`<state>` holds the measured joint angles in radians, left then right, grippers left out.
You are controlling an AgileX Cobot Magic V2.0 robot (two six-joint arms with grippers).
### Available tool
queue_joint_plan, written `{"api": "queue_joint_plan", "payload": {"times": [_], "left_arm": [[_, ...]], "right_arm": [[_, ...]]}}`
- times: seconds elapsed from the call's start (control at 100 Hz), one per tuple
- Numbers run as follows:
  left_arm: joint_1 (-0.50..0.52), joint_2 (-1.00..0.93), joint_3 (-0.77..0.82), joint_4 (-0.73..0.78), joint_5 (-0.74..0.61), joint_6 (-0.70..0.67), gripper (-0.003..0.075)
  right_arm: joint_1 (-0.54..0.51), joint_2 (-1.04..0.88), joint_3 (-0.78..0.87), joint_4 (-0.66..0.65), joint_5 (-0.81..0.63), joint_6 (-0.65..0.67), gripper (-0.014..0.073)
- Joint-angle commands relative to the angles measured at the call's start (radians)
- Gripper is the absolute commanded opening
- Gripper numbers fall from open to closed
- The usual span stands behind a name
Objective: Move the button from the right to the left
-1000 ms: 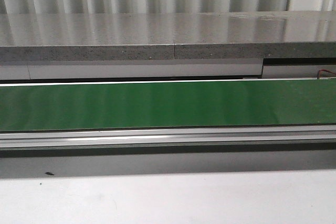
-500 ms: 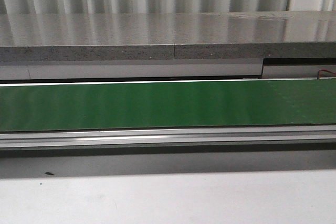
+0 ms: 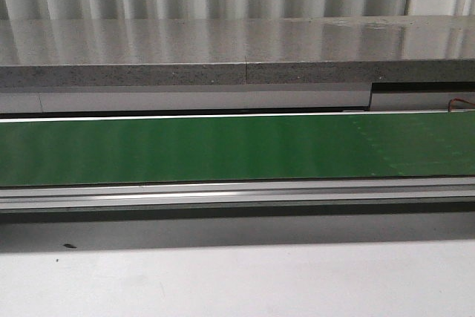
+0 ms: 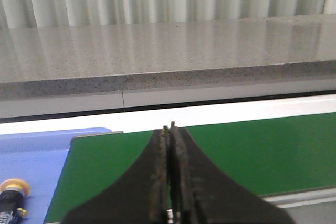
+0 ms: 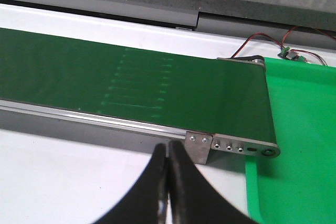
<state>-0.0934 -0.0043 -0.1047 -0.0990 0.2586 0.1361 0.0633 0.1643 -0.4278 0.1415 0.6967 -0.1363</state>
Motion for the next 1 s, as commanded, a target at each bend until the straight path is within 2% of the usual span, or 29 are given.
{"api": "queue_joint_plan", "payload": {"times": [0.0,0.09,0.23,0.27,0.33,0.99], "left_arm": [[-0.008,-0.030,0.013,0.056,-0.118,-0.036,-0.0021],[-0.006,-0.030,0.068,0.099,-0.155,-0.113,-0.0021],[-0.004,-0.030,0.151,0.109,-0.201,-0.113,-0.0021],[-0.004,-0.030,0.146,0.117,-0.140,-0.113,-0.0021],[-0.004,-0.030,0.147,0.117,-0.117,-0.113,-0.0021],[-0.004,-0.030,0.147,0.117,-0.122,-0.113,-0.0020]], "right_arm": [[0.000,0.010,-0.023,-0.001,-0.074,-0.006,-0.0067],[0.000,0.010,-0.023,-0.001,-0.074,-0.006,-0.0067],[0.000,0.010,-0.023,-0.001,-0.074,-0.006,-0.0067],[0.000,0.010,-0.023,-0.001,-0.074,-0.006,-0.0067],[0.000,0.010,-0.023,-0.001,-0.074,-0.006,-0.0067],[0.000,0.010,-0.023,-0.001,-0.074,-0.006,-0.0067]]}}
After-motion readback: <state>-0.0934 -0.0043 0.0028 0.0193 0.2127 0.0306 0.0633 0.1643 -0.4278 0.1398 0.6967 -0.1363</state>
